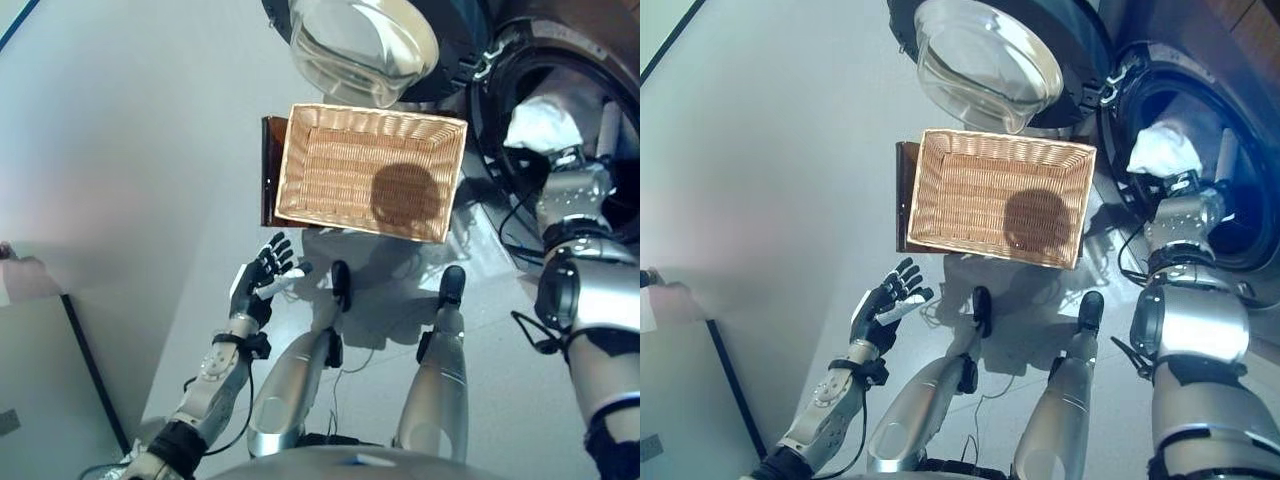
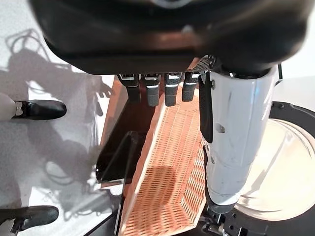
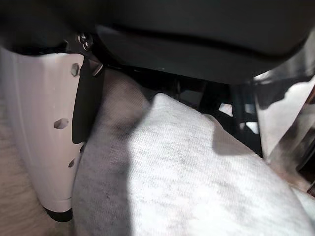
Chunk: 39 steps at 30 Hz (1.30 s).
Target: Pick up the clothes and place them into the washing machine
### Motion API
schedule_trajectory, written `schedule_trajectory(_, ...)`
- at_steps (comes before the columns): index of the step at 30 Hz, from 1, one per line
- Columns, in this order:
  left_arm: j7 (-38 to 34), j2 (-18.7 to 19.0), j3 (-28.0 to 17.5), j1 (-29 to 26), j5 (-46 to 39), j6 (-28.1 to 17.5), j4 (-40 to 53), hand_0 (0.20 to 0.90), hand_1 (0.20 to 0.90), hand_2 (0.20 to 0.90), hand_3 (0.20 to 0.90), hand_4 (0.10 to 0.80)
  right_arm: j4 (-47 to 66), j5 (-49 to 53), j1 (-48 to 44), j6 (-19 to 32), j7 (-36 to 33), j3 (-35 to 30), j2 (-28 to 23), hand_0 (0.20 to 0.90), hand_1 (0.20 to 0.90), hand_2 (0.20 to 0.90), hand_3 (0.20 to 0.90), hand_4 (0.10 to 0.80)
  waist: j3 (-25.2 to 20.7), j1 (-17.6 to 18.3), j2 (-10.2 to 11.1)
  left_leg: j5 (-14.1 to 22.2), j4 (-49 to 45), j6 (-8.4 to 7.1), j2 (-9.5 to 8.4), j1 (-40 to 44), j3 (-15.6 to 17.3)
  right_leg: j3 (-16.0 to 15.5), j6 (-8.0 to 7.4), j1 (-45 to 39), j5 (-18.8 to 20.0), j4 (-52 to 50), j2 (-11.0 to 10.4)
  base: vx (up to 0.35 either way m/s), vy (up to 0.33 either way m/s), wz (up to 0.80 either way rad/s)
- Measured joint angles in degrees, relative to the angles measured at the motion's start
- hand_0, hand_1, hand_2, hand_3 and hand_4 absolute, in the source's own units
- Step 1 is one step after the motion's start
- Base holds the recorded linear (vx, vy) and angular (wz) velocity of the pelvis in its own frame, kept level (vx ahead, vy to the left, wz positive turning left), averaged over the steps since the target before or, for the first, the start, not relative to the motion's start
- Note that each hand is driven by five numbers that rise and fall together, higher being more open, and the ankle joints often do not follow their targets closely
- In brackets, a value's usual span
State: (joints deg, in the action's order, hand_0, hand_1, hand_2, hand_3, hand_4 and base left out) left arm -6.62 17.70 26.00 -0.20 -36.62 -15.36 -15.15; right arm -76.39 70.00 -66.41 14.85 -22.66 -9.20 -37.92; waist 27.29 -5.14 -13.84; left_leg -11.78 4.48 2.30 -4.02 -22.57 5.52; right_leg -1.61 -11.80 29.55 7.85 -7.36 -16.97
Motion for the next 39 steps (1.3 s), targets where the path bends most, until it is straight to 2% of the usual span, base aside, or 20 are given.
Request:
schedule_trajectory(10, 0.1, 0.7, 0.0, 0.1, -0.1, 0.0, 0.1, 0.9, 0.9, 0.9, 0.9, 0.8, -1.9, 1.7, -6.8, 0.9, -1.5, -0.2, -4.9, 0.2, 0.2, 0.2, 0.2, 0.3, -2.5, -0.9, -3.4, 0.0, 0.0, -0.02, -1.84, -0.4, -1.0, 0.0, -1.09, 0.4, -0.8, -0.6, -1.9, 0.01, 0.009, 0.06)
schedule_trajectory(16, 0.0, 0.7, 0.1, -0.1, -0.4, 0.0, 0.1, 0.9, 0.9, 0.9, 0.9, 0.8, -1.8, 6.6, -8.0, 5.7, -2.8, -0.8, -6.0, 0.2, 0.2, 0.2, 0.2, 0.3, -2.9, -1.3, -4.0, 0.0, 0.0, -0.01, -2.0, -1.0, -1.1, 0.1, -1.05, 0.9, -0.4, -0.6, -2.1, 0.005, 0.005, 0.01)
schedule_trajectory(20, 0.0, 0.7, 0.2, -0.4, -0.4, 0.0, 0.1, 0.9, 0.9, 0.9, 0.9, 0.8, -1.5, 9.4, -8.0, 8.0, -3.8, -3.9, -5.8, 0.2, 0.2, 0.2, 0.2, 0.3, -3.2, -2.1, -4.4, 0.0, 0.0, -0.01, -2.04, -1.0, -1.2, 0.1, -1.3, 0.8, -0.4, -0.6, -2.2, 0.014, 0.01, 0.02)
schedule_trajectory(27, 0.0, 0.7, 0.2, -0.3, -0.4, 0.0, 0.1, 0.9, 0.9, 0.9, 0.9, 0.8, -1.0, 10.5, -8.0, 9.5, -4.0, -4.5, -5.8, 0.2, 0.2, 0.2, 0.2, 0.3, -3.8, -2.3, -5.2, 0.0, 0.0, 0.05, -2.35, -0.9, -1.2, 0.1, -1.38, 0.8, -0.4, -0.8, -2.5, -0.004, 0.004, 0.01)
schedule_trajectory(28, 0.0, 0.7, 0.2, -0.3, -0.4, 0.0, 0.1, 0.9, 0.9, 0.9, 0.9, 0.8, -1.0, 10.5, -8.0, 9.6, -4.0, -4.5, -5.8, 0.384, 0.384, 0.384, 0.384, 0.431, -3.9, -2.3, -5.2, 0.0, 0.0, 0.05, -2.38, -0.9, -1.2, 0.1, -1.39, 0.8, -0.4, -0.8, -2.6, 0.0, 0.0, 0.0)
schedule_trajectory(29, 0.0, 0.7, 0.2, -0.3, -0.4, 0.0, 0.1, 0.9, 0.9, 0.9, 0.9, 0.8, -1.0, 10.5, -8.0, 9.8, -4.0, -4.5, -5.8, 0.9, 0.9, 0.9, 0.9, 0.8, -3.9, -2.3, -5.2, -0.1, 0.0, 0.09, -2.42, -0.9, -1.1, 0.1, -1.42, 0.8, -0.4, -0.9, -2.6, -0.044, 0.002, 0.01)
schedule_trajectory(39, -0.1, 0.7, 0.2, -0.2, -0.4, 0.0, 0.1, 0.9, 0.9, 0.9, 0.9, 0.8, -0.9, 10.5, -8.0, 10.1, -5.2, -5.0, -5.8, 0.9, 0.9, 0.9, 0.9, 0.8, -3.9, -2.2, -5.2, -0.1, 0.0, 0.12, -2.49, -0.8, -1.1, 0.1, -1.47, 0.8, -0.3, -0.9, -2.6, 0.0, 0.0, 0.0)
